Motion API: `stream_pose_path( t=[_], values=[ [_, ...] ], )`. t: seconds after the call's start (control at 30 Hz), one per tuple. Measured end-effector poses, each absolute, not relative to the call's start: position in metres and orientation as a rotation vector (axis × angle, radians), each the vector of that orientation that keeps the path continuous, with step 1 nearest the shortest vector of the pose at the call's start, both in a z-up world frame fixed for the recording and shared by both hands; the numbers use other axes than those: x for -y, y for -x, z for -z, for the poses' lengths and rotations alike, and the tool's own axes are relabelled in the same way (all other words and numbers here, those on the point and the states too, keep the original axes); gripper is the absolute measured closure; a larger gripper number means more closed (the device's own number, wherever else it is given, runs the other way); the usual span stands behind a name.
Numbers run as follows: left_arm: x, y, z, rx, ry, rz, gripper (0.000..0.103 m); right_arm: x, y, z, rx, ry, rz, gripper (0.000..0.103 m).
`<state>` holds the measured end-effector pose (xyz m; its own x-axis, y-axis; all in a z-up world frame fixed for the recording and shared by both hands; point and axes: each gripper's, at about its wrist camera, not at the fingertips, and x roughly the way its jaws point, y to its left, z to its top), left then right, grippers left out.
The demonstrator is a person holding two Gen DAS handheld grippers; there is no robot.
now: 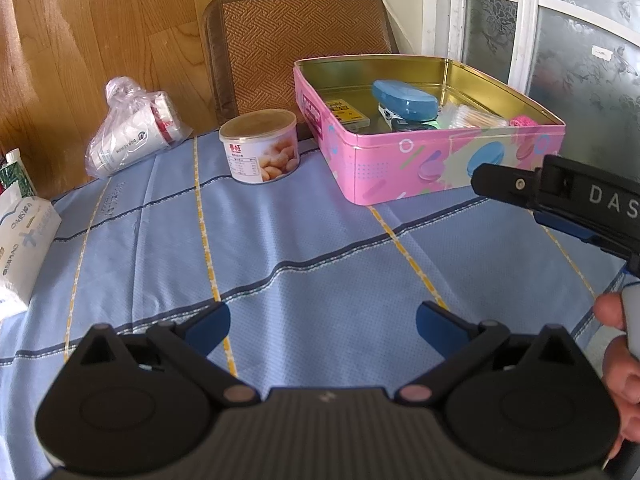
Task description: Organize soft objects
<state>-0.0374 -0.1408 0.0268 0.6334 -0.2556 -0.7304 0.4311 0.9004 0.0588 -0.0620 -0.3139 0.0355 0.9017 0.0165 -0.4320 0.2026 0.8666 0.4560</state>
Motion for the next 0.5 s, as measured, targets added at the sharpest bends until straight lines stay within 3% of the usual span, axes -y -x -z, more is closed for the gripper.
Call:
stream_pose_path(
  t=[0.5],
  values=[
    [0.1434,0.0389,-0.0255,-0.793,-0.244,0.404,0.000,0.3137,0.0621,-0.0358,-0.441,-0.516,0.101,0.018]
  ],
)
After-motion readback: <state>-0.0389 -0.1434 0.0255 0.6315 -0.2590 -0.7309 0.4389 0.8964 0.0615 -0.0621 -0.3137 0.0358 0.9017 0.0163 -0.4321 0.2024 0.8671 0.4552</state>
